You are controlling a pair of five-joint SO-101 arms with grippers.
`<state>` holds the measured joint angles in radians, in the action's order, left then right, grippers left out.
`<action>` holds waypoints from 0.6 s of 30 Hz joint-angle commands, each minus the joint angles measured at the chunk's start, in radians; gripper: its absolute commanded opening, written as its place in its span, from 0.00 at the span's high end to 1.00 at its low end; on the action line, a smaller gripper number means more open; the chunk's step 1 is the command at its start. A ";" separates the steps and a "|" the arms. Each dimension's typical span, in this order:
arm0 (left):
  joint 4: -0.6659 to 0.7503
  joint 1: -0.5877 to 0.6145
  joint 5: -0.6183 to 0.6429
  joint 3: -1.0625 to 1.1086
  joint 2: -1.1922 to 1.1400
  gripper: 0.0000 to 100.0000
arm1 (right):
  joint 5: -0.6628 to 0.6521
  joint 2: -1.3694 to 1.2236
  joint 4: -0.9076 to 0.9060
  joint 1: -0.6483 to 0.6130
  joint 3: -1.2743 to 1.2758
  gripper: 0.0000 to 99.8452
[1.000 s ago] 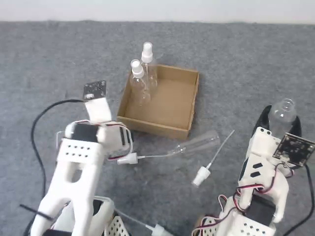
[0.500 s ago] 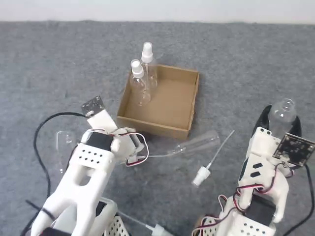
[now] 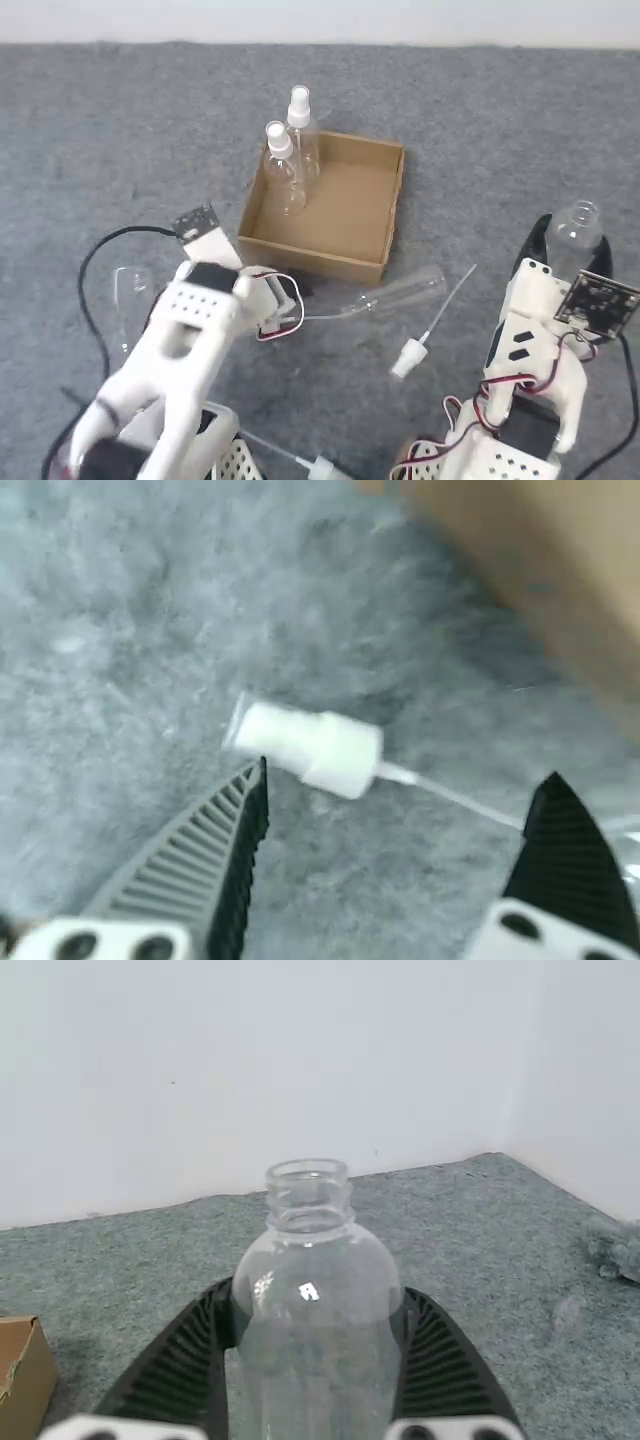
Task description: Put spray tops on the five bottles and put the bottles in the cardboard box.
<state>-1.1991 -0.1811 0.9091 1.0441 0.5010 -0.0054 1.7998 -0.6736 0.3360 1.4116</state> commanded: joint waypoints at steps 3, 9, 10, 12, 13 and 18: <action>-0.147 0.005 0.020 -0.251 -0.284 0.62 | -0.031 0.002 0.016 -0.012 0.000 0.96; -0.041 0.008 0.101 -0.285 -0.465 0.62 | -0.031 0.002 0.016 -0.012 0.000 0.96; -0.018 0.008 0.117 -0.285 -0.483 0.62 | -0.031 0.002 0.016 -0.012 0.000 0.96; 0.014 0.008 0.149 -0.286 -0.514 0.62 | -0.031 0.002 0.016 -0.012 0.000 0.96; 0.025 0.008 0.161 -0.286 -0.523 0.62 | -0.031 0.002 0.016 -0.012 0.000 0.96; 0.028 0.009 0.180 -0.286 -0.526 0.62 | -0.031 0.002 0.016 -0.012 0.000 0.96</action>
<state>-1.2221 -0.1826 1.0533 0.8032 -0.0054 -0.0054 1.7998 -0.6736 0.3360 1.4116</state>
